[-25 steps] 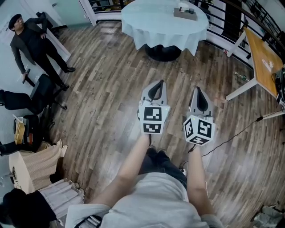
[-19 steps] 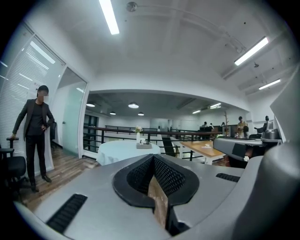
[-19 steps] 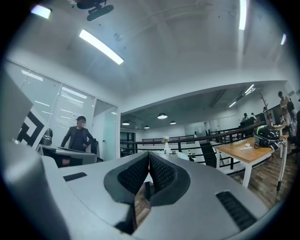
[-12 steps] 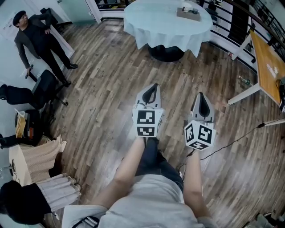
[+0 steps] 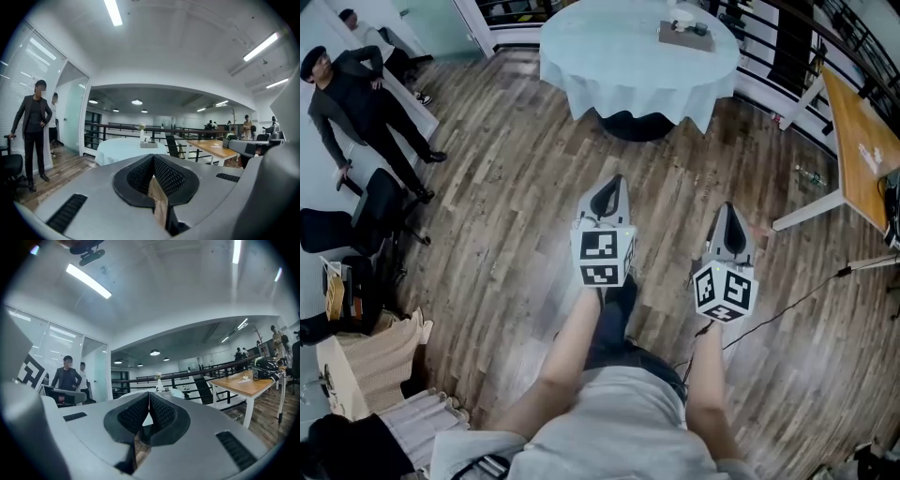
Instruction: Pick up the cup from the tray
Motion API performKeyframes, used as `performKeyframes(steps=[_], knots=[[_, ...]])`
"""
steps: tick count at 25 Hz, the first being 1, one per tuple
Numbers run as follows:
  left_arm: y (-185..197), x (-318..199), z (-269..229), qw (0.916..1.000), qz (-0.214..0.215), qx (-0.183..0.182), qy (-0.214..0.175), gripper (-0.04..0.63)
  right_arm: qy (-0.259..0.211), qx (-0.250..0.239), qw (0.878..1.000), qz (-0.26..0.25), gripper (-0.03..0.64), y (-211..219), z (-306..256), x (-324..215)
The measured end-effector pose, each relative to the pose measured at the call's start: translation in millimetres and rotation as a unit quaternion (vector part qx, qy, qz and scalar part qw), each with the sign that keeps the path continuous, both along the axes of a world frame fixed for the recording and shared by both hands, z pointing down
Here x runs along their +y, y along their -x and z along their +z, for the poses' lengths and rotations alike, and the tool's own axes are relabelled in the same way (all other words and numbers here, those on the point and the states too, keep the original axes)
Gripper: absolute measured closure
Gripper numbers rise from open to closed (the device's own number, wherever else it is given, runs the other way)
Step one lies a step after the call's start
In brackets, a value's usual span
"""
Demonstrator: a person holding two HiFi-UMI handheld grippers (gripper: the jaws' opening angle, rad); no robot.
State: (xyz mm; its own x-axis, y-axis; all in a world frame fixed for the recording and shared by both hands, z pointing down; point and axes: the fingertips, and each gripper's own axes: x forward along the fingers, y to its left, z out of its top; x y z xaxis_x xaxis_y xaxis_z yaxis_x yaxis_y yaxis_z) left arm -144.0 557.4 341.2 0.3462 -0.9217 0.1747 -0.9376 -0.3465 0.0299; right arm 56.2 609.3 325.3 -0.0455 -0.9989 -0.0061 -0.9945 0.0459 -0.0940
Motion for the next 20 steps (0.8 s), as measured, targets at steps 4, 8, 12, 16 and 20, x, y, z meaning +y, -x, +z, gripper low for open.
performKeyframes(steps=[4,8,12,16,20], knots=[[-2.3,-67.1,-12.5,0.9999,0.014,0.005,-0.008,0.588,-0.005,0.005,1.000,0.003,0.607,7.2,-12.4,-67.0],[3.9,-134.4,-26.6,0.9995,0.025,0.004,-0.021,0.588,-0.012,0.028,1.000,-0.001,0.607,26.0,-26.7,-133.4],[3.2,-187.9,-32.8,0.9991,0.034,0.006,-0.026,0.588,-0.016,0.024,1.000,0.000,0.607,33.2,-35.1,-184.2],[2.1,-226.9,-23.6,0.9992,0.035,0.013,-0.013,0.588,-0.002,0.026,1.000,0.004,0.607,32.0,-29.0,-220.6],[-8.9,-258.7,-12.2,0.9993,0.032,0.019,0.000,0.588,0.009,0.027,1.000,0.000,0.607,21.2,-18.9,-256.2]])
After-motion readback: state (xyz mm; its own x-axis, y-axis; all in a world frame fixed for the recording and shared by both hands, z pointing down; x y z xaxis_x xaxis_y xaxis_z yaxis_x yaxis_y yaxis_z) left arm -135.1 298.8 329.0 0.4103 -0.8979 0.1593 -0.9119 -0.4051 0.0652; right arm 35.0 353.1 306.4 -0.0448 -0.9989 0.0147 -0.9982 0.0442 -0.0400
